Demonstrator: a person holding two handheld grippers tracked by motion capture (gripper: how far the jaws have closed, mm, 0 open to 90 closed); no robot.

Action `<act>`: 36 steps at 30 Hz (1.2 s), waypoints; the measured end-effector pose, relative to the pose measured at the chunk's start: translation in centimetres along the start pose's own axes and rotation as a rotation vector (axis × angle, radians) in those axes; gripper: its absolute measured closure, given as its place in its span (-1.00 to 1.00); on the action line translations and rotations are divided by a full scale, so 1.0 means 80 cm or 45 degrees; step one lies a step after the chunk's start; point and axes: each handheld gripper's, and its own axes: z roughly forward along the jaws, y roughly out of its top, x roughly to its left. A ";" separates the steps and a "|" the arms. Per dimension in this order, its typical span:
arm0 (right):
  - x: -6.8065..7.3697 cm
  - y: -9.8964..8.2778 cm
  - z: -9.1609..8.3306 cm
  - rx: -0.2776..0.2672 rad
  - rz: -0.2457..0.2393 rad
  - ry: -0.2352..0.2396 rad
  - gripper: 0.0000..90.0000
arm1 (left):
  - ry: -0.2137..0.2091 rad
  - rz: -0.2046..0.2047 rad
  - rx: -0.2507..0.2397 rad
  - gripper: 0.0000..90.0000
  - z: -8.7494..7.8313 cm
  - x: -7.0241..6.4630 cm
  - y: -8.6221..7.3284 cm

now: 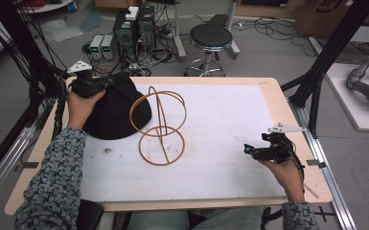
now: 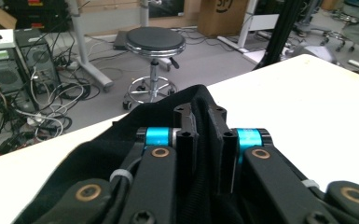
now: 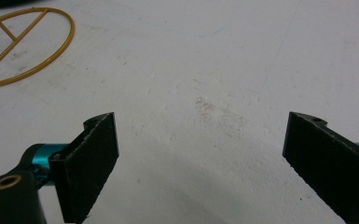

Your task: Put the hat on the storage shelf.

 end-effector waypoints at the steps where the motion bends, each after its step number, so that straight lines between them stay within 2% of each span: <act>1: 0.000 0.000 0.000 0.000 0.000 0.000 -0.78 | -0.004 0.003 0.000 0.85 -0.001 0.000 0.001; 3: 0.000 0.000 0.000 -0.004 -0.003 0.002 -0.77 | -0.008 0.019 -0.010 0.87 -0.004 0.000 0.002; 11: 0.001 0.003 0.000 -0.012 -0.013 0.003 -0.77 | -0.006 0.003 -0.075 0.89 -0.026 0.003 0.023; 14: 0.001 0.004 0.000 -0.014 -0.006 0.007 -0.77 | 0.000 0.014 -0.126 0.88 -0.043 0.007 0.039; 17: 0.001 0.005 -0.001 -0.019 -0.008 0.003 -0.78 | -0.013 -0.002 -0.149 0.88 -0.052 0.011 0.047; 21: 0.000 0.006 -0.002 -0.024 -0.006 0.005 -0.78 | 0.018 0.017 -0.173 0.88 -0.069 0.018 0.061; 27: 0.001 0.007 -0.002 -0.024 -0.008 0.007 -0.78 | 0.011 0.004 -0.245 0.88 -0.098 0.028 0.081; 30: 0.001 0.007 -0.002 -0.023 -0.006 0.007 -0.78 | 0.019 0.018 -0.261 0.88 -0.112 0.031 0.091; 36: 0.001 0.008 -0.002 -0.023 -0.010 0.008 -0.78 | 0.020 0.004 -0.325 0.88 -0.136 0.034 0.107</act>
